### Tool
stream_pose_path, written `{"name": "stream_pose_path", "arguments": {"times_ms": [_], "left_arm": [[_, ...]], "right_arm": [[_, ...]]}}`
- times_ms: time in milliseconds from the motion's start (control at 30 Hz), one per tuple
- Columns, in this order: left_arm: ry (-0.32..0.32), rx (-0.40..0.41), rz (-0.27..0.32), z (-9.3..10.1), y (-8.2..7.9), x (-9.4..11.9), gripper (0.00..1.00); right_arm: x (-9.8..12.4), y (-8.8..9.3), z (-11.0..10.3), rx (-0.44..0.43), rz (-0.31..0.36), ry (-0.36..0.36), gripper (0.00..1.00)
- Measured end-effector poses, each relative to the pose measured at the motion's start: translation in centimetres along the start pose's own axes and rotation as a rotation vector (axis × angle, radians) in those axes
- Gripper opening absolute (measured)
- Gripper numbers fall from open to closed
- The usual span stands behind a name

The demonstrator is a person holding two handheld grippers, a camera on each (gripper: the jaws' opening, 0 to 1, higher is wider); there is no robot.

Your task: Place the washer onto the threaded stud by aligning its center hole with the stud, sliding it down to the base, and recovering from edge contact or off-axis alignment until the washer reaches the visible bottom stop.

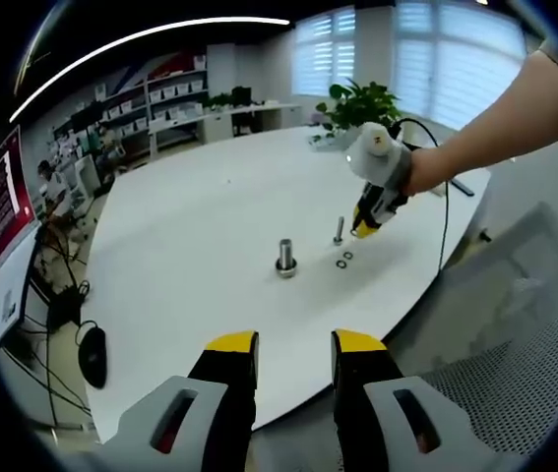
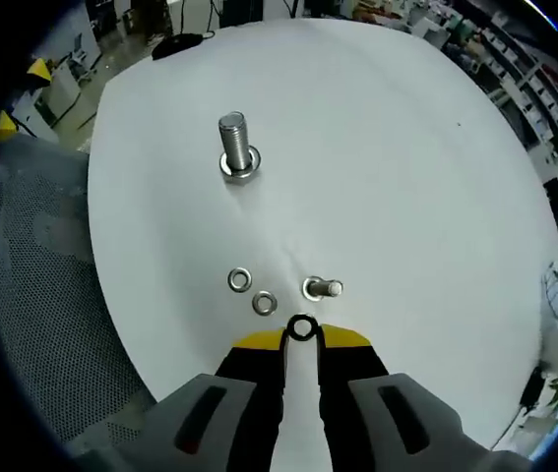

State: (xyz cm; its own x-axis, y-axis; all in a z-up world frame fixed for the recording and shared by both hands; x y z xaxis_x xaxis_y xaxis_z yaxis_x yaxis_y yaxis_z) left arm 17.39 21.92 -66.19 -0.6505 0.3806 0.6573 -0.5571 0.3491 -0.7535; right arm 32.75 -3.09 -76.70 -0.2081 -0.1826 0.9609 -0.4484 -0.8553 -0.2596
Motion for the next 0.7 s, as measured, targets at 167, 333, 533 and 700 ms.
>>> {"name": "stream_pose_path", "arguments": {"times_ms": [167,333,533,700], "left_arm": [[0.001,0.004,0.020,0.0,-0.3,0.2,0.28],[0.010,-0.001,0.014,0.1,-0.2,0.0,0.28],[0.013,-0.003,0.012,0.2,-0.2,0.0,0.28],[0.014,-0.002,0.012,0.2,-0.2,0.0,0.28]], "right_arm": [[0.8,-0.2,0.7,-0.046,0.038,0.022,0.14],[1.9,-0.8,0.5,-0.018,0.065,0.034,0.14],[2.7,-1.3,0.8,0.004,0.113,0.059,0.14],[2.8,-1.8,0.9,0.022,0.138,0.065,0.14]]}}
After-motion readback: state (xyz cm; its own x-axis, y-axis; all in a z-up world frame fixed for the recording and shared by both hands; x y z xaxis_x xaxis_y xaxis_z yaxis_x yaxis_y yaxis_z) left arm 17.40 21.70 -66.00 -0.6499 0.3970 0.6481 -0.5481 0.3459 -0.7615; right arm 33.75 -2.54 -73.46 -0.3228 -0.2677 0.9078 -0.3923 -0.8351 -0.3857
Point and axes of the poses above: the point that each gripper's makers call its tool centre point, and the gripper's own axes: x roughly backward along the fingers, z roughly to its right, y roughly out of its underside, the point moved 4 cm from there along x, roughly backward along the fingers, and after that the axes turned 3 degrees about -y, right-handed, at the moved point
